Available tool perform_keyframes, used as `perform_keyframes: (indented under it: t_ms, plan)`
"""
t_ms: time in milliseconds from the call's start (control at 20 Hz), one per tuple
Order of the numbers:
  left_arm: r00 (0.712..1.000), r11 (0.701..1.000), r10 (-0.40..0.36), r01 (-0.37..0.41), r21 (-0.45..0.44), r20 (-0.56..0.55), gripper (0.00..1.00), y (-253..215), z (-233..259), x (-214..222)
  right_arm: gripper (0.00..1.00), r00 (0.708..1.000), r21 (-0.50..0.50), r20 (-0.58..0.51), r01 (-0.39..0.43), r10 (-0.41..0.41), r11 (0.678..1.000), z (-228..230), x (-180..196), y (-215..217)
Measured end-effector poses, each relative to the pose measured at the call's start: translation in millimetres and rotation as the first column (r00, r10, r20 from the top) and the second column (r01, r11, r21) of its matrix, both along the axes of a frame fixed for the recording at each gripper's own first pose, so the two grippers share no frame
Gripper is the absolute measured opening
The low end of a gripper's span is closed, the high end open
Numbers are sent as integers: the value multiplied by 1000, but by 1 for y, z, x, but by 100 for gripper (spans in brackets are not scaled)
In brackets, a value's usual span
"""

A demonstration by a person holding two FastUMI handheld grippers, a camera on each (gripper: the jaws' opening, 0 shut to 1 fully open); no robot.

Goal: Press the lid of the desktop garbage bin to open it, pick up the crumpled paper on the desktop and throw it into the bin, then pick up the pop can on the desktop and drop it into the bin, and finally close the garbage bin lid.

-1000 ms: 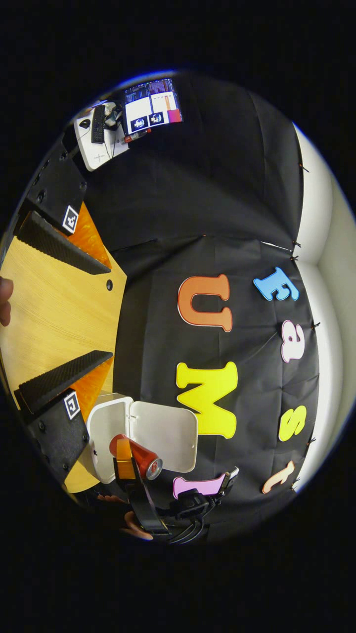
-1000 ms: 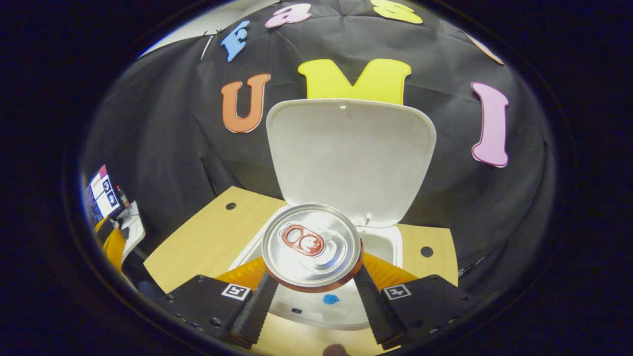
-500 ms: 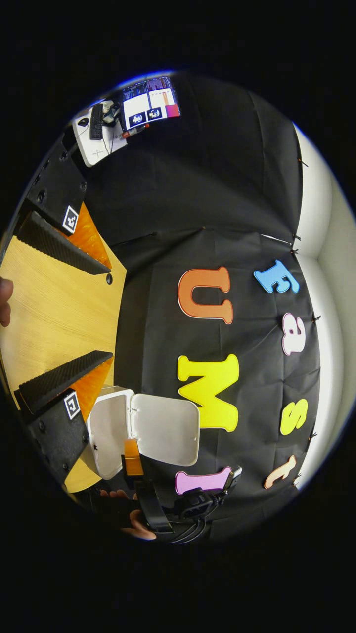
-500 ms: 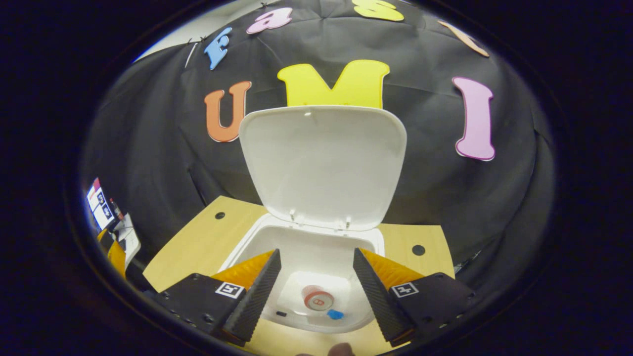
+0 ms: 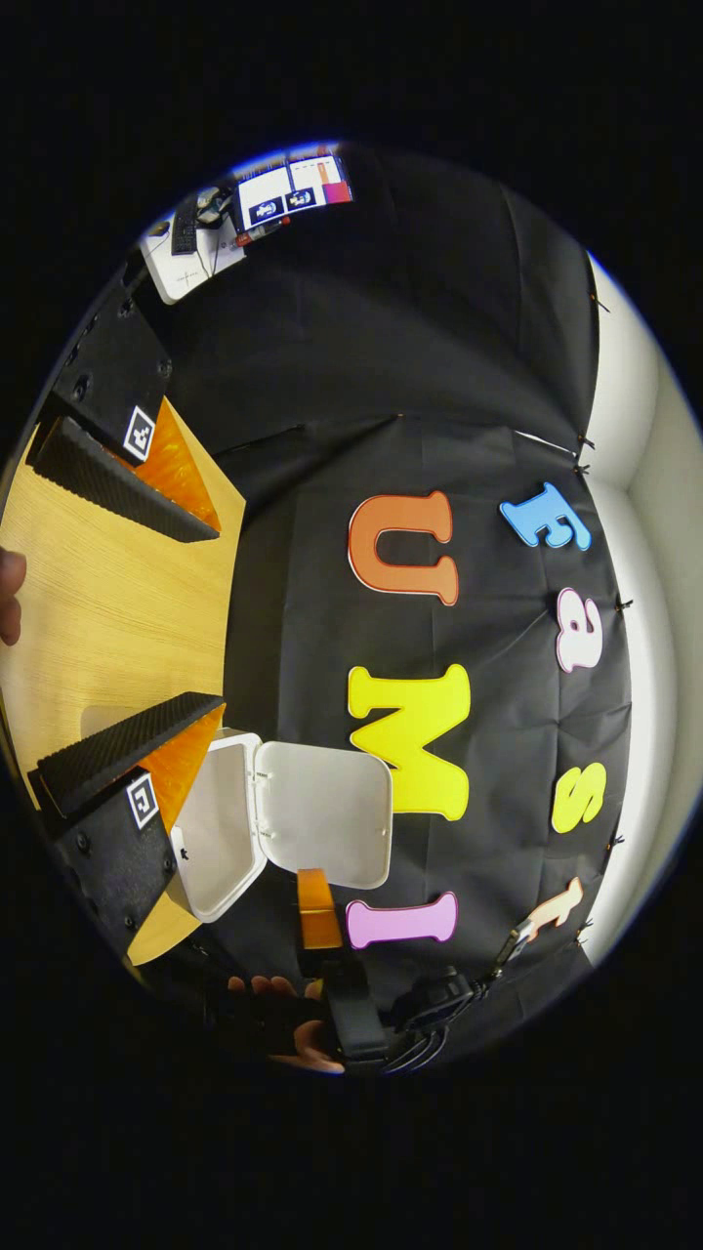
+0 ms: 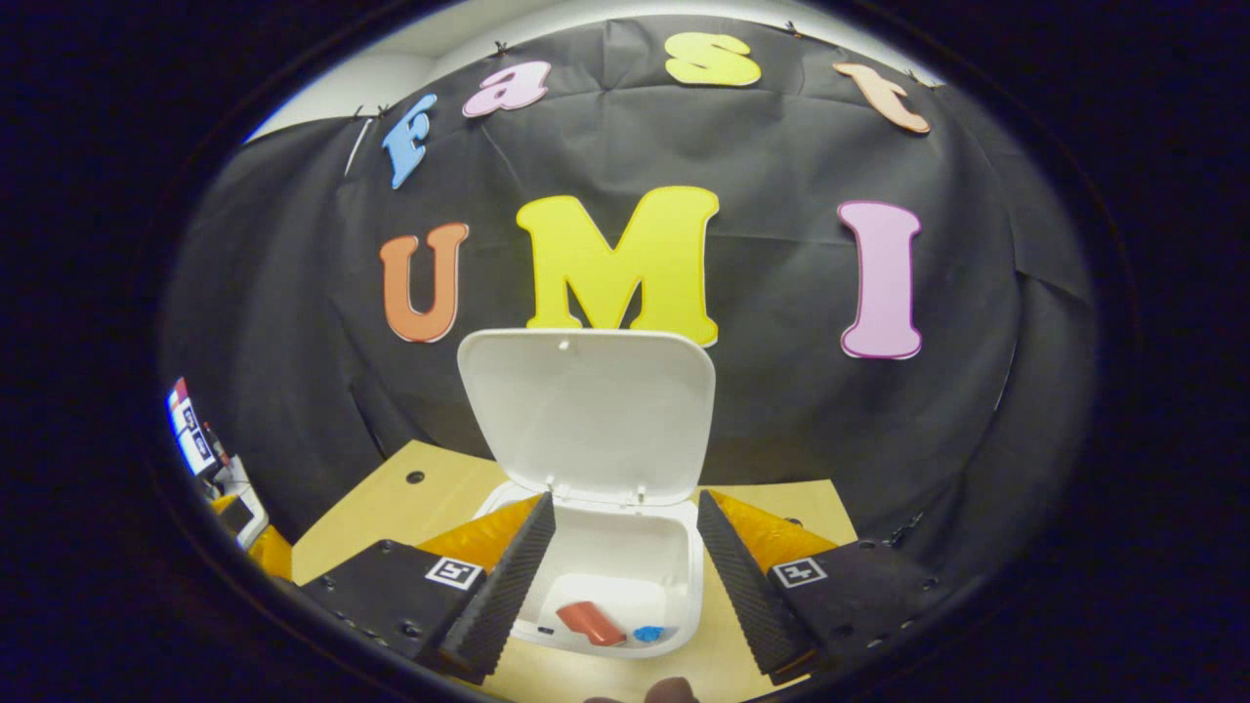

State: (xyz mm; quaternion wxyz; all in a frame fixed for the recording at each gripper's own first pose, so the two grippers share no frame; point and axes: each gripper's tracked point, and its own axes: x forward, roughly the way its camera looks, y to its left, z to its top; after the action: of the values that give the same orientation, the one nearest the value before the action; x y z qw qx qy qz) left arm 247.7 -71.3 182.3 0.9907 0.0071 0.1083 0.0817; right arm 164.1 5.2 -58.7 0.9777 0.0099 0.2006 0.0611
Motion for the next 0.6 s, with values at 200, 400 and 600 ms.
perform_keyframes:
  t_ms: [200,400,600]
  plan:
    - [999,999,-39,39,-9,13,100,-5,5,5,92,997,26,73,37,-39,999,39,2,6]
    - [998,998,-57,58,-10,33,99,-7,14,9,93,989,54,129,66,-72,996,74,20,20]
    - [998,999,-43,44,-19,42,99,-1,19,13,94,984,50,158,73,-80,996,90,48,37]
